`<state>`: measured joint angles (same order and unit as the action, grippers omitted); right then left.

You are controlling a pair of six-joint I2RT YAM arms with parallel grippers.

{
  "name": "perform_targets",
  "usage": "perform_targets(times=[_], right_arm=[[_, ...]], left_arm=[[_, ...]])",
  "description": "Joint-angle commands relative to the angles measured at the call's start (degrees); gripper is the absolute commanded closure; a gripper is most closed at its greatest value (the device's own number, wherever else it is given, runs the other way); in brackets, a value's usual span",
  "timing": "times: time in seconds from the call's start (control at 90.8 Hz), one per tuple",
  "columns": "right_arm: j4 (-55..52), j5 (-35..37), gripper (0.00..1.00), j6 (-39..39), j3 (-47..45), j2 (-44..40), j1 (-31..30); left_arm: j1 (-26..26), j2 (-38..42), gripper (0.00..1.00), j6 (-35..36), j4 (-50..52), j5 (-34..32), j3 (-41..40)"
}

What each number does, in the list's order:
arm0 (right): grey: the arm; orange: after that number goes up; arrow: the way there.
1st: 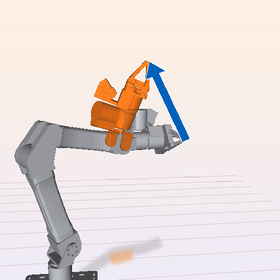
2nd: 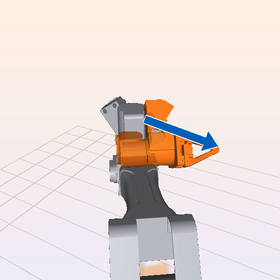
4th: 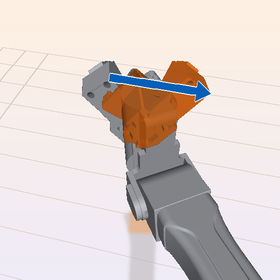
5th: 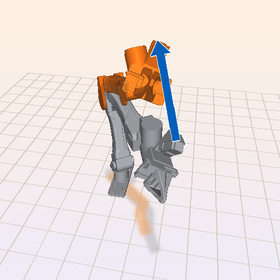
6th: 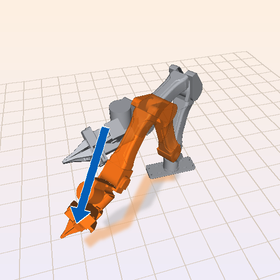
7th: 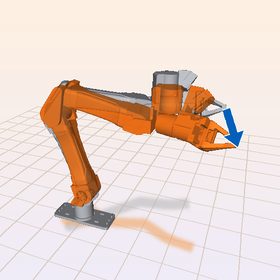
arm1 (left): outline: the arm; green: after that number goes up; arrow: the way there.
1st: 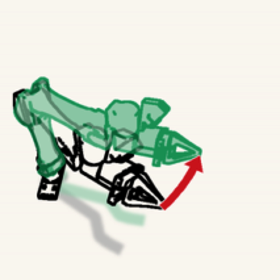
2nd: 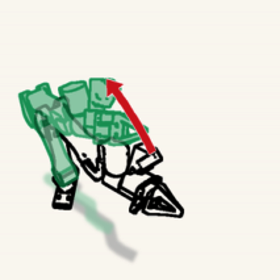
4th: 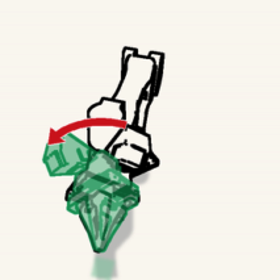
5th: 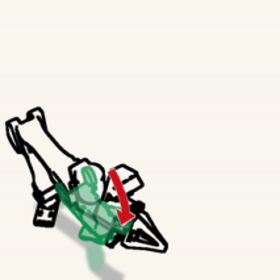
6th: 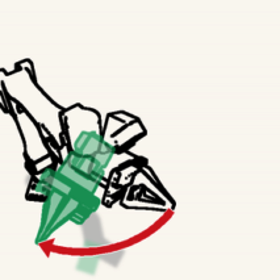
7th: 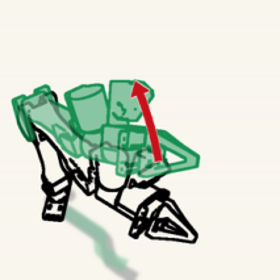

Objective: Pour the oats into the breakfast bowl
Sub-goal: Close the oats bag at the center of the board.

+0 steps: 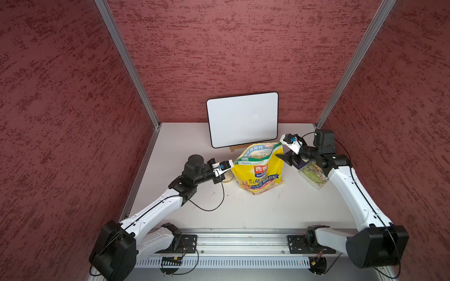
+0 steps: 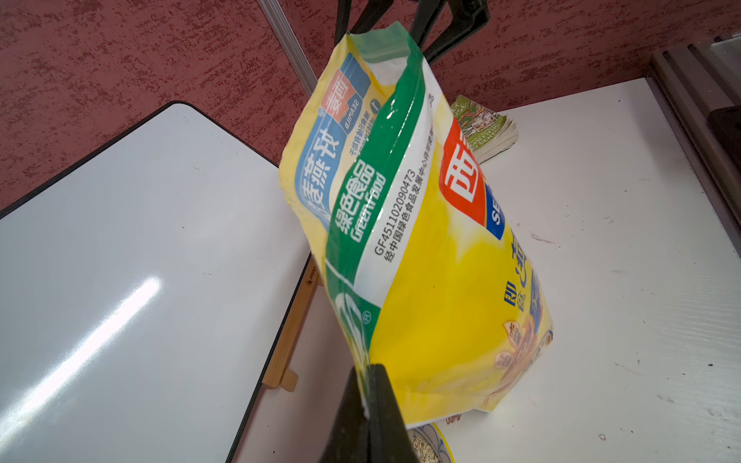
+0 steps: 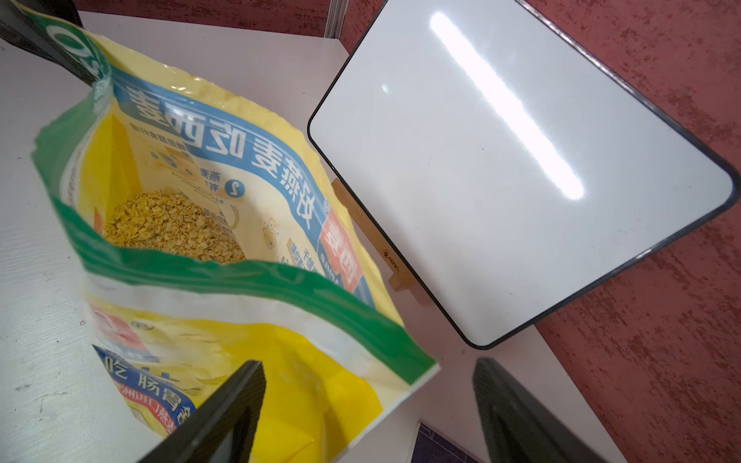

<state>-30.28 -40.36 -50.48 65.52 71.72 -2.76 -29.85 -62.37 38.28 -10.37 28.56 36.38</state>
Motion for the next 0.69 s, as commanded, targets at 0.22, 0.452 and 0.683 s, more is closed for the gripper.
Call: perform_targets(times=[0.22, 0.452, 0.683], right_arm=[[-5.63, -6.97, 0.9, -0.22, 3.98, 1.68, 1.05], [-4.17, -0.65, 1.0, 2.22, -2.88, -7.38, 3.16], [-3.36, 4.99, 1.0, 3.04, -5.43, -10.54, 4.41]], left_arm=[[1.48, 1.06, 1.0, -1.84, -4.92, 0.28, 0.49], [0.64, 9.69, 1.0, -12.74, -4.98, -10.23, -4.71], [-0.63, 15.88, 1.0, -16.8, -5.1, -20.09, -10.7]])
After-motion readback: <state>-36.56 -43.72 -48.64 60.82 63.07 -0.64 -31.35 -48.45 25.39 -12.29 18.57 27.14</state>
